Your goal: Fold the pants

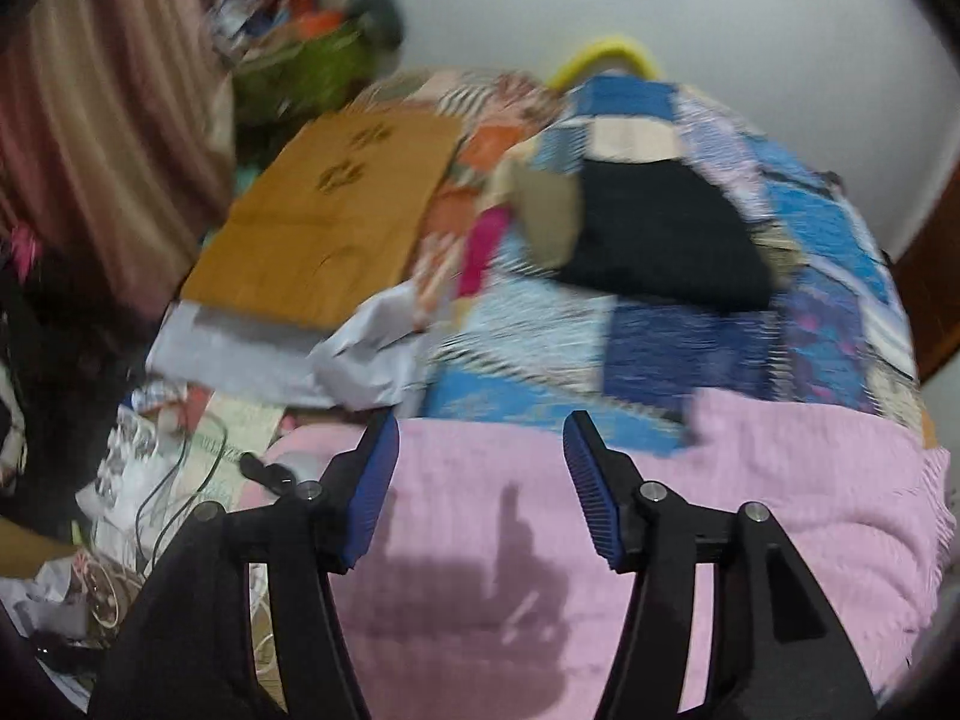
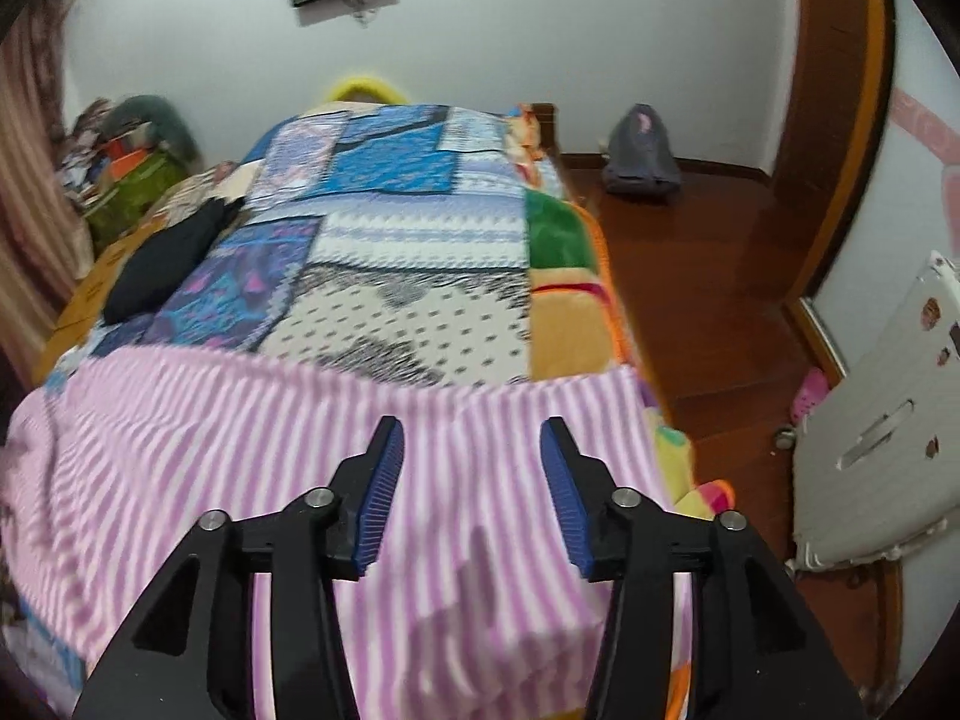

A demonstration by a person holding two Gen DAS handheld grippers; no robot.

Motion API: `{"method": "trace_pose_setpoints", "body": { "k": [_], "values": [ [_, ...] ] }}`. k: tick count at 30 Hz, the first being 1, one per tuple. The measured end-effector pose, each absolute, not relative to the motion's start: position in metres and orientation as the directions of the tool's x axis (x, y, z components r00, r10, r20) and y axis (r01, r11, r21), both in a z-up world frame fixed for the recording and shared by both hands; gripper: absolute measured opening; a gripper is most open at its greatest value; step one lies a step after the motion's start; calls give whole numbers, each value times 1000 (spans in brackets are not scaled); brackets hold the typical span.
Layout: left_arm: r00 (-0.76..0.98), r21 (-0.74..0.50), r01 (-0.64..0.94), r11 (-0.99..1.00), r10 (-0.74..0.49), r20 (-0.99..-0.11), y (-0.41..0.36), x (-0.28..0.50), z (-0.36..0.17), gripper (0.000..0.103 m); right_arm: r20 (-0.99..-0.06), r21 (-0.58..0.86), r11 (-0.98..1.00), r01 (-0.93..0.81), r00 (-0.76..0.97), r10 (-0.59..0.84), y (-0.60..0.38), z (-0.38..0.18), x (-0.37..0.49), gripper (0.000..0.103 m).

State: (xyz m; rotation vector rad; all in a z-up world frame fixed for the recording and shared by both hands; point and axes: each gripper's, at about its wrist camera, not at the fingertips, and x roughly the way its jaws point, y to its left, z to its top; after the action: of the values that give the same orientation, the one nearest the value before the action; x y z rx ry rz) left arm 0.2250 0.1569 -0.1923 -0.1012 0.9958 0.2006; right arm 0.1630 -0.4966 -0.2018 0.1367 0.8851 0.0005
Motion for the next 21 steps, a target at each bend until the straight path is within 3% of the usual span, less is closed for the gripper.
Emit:
{"method": "trace_pose_setpoints", "body": {
  "k": [3,10,12,16,21],
  "values": [
    [453,8,-260,966,129,-882,191,238,-225,57,-786,107,989,107,618,18,-511,-213,179,59],
    [328,-89,-335,938,27,-944,220,241,-285,58,-847,53,971,233,525,-80,-556,-254,220,59],
    [336,-99,-352,931,27,-941,224,241,-289,65,-864,76,963,258,500,-66,-567,-267,232,59],
    [342,-123,-359,925,7,-940,224,242,-291,65,-881,113,963,245,473,-17,-570,-286,250,59],
    [353,-93,-324,942,29,-935,211,244,-285,41,-896,95,973,211,444,-9,-560,-303,257,47]
  ]
}}
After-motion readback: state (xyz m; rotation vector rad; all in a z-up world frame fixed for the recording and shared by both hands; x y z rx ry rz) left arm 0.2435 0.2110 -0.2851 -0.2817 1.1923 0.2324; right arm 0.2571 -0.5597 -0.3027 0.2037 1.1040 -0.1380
